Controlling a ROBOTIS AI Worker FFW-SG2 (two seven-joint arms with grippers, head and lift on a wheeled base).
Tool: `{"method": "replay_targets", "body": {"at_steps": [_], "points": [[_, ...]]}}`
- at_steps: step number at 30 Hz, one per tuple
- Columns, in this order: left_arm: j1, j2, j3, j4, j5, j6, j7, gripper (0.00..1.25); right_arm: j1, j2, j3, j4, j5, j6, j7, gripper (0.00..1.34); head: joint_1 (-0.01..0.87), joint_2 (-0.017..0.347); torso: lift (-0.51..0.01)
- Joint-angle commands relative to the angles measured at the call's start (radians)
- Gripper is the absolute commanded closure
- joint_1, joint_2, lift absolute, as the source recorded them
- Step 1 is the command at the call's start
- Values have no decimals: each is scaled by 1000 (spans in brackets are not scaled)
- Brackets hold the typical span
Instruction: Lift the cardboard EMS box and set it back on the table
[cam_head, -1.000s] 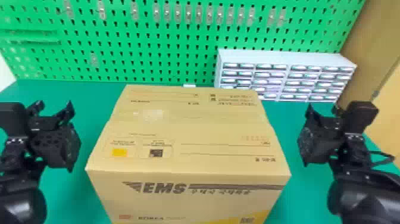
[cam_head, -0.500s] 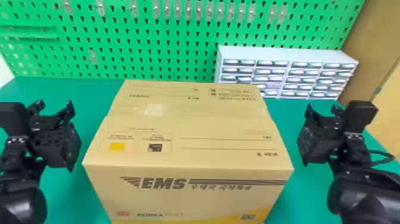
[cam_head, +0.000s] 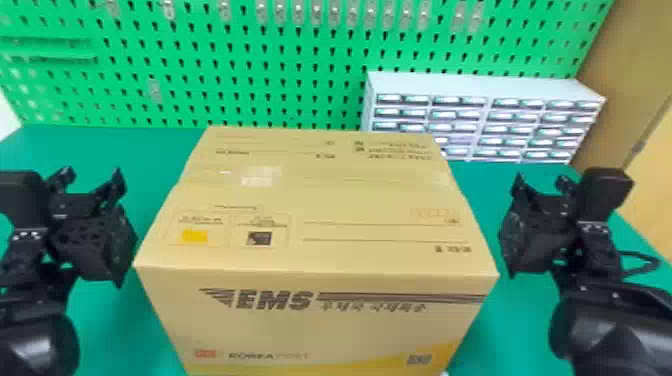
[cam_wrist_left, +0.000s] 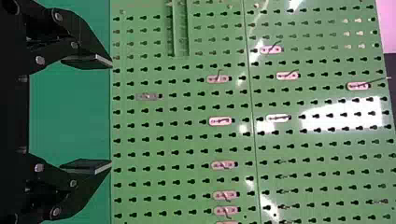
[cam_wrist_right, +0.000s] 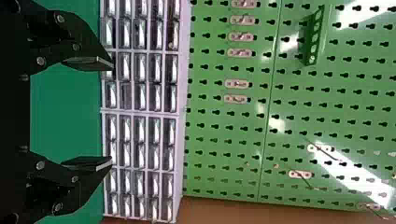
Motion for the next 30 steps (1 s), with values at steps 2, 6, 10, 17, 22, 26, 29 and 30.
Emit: {"method": "replay_targets", "body": {"at_steps": [2,6,10,17,22,26,29,30], "points": [[0,0,0,0,0,1,0,492,-1,0,2,0,-2,0,0,535,678,-15,-92],[0,0,0,0,0,1,0,492,-1,-2,5,0,-2,0,0,535,678,-15,-94],[0,0,2,0,0,0,0,492,-3,-2,5,0,-2,0,0,535,678,-15,-92],[-3,0,3,0,-1,0,0,492,-6,-6,3,19,-2,-26,0,535,678,-15,-92],[-5,0,8,0,3,0,0,490,-10,-17,11,95,-57,-160,0,532,678,-15,-92],[-5,0,8,0,3,1,0,490,-14,-37,37,105,-67,-163,0,532,678,-15,-92],[-5,0,12,6,3,1,0,490,-17,-51,58,138,-89,-215,0,532,678,-15,-92],[-5,0,12,9,8,1,0,490,-18,-52,61,146,-92,-225,0,532,678,-15,-92]]}}
